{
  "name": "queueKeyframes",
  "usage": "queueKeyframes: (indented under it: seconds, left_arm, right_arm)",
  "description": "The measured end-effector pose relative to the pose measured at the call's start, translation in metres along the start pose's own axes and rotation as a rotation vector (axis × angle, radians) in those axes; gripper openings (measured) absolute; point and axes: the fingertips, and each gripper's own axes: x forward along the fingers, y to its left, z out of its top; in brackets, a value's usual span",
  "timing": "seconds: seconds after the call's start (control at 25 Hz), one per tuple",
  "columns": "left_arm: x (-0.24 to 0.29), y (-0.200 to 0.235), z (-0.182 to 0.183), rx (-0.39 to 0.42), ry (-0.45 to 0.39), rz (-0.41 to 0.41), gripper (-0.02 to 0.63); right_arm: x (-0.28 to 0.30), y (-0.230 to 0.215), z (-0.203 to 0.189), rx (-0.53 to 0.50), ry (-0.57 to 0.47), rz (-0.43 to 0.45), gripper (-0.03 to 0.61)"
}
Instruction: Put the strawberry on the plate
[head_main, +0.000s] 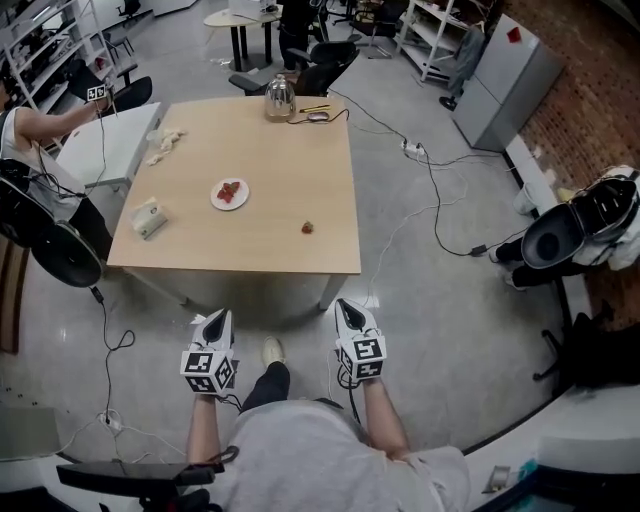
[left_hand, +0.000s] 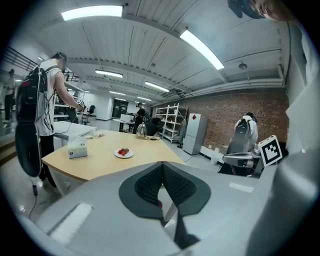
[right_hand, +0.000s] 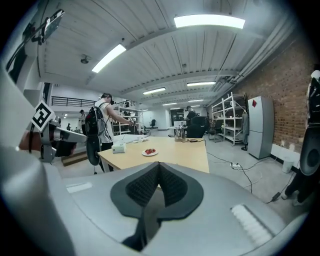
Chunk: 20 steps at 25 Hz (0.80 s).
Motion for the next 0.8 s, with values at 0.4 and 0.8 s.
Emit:
queueKeyframes:
  seconds: [0.4, 0.8]
  left_arm:
    - [0.067, 0.061, 0.036, 0.012, 0.003, -0.047, 0.020]
    - [0.122, 0.114, 0.054, 0.028, 0.002, -0.105, 0.020]
  right_arm:
    - [0.078, -0.006, 0.030, 0.009, 0.010, -0.064, 0.006]
    - [0.151, -0.004, 0.046, 0.039, 0.022, -0.116, 0.006]
